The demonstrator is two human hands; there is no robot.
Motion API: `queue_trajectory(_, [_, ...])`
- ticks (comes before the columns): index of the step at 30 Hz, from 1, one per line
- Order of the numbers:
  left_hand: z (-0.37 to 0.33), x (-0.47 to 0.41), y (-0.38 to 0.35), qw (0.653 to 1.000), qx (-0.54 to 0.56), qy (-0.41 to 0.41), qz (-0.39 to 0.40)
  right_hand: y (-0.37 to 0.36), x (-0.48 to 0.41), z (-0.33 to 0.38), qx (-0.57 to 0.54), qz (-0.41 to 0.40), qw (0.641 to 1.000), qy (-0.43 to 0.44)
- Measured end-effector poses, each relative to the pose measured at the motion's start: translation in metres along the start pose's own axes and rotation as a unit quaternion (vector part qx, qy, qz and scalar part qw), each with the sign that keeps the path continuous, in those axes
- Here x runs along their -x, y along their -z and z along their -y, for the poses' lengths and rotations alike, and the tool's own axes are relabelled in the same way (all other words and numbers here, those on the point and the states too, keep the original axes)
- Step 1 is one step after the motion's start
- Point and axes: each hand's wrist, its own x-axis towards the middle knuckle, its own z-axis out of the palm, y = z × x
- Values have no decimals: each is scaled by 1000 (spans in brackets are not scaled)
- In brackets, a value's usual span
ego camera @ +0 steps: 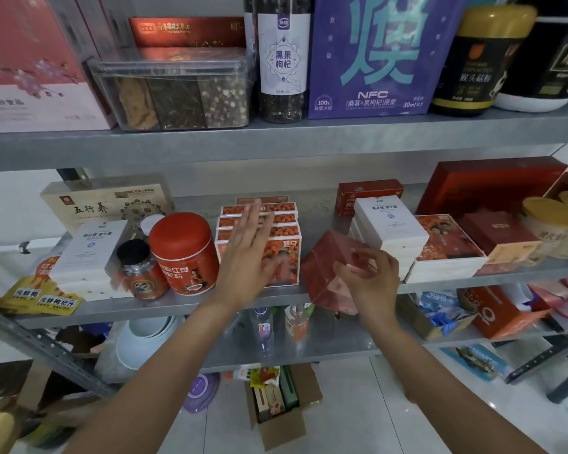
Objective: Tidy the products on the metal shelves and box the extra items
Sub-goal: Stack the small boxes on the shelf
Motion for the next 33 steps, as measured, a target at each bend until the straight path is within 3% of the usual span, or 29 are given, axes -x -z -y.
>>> queue_trajectory(2, [-19, 6, 1, 996, 81, -21, 27, 15, 6, 13, -34, 2, 999, 7])
queue_trajectory(6, [-59, 7, 1, 956, 213, 30, 200, 34, 21, 46, -31, 35, 998, 53])
queue_trajectory(12, [-84, 11, 7, 922, 348, 98, 139, 59, 28, 79, 2, 143, 985, 96])
queue_trajectory(14, [-85, 19, 10, 870, 441, 181, 123, 69, 23, 82, -1, 184, 980, 80])
queue_trajectory(16, [-87, 28, 13, 776, 556, 276, 111, 77, 16, 77, -57, 209, 976, -7])
queue_trajectory(18, [-86, 36, 14, 698, 633, 318, 105, 82, 13, 65, -127, 276, 946, -112])
queue_trajectory(21, [-89, 46, 13, 654, 677, 319, 111, 81, 19, 46, -194, 412, 867, -202])
queue_trajectory(23, [-91, 50, 15, 654, 673, 323, 121, 76, 27, 36, -225, 412, 855, -219])
queue_trajectory(26, [-89, 50, 20, 676, 634, 341, 154, 70, 31, 31, -232, 360, 876, -222])
queue_trajectory(28, [-89, 50, 21, 721, 579, 348, 156, 67, 33, 32, -220, 326, 893, -219])
queue_trajectory(30, [-93, 51, 24, 789, 500, 337, 118, 63, 36, 38, -161, 279, 926, -196])
queue_trajectory(31, [-94, 53, 25, 806, 481, 326, 111, 61, 38, 42, -109, 259, 944, -173])
queue_trajectory(33, [-97, 57, 25, 806, 483, 305, 156, 60, 41, 50, -7, 244, 963, -112])
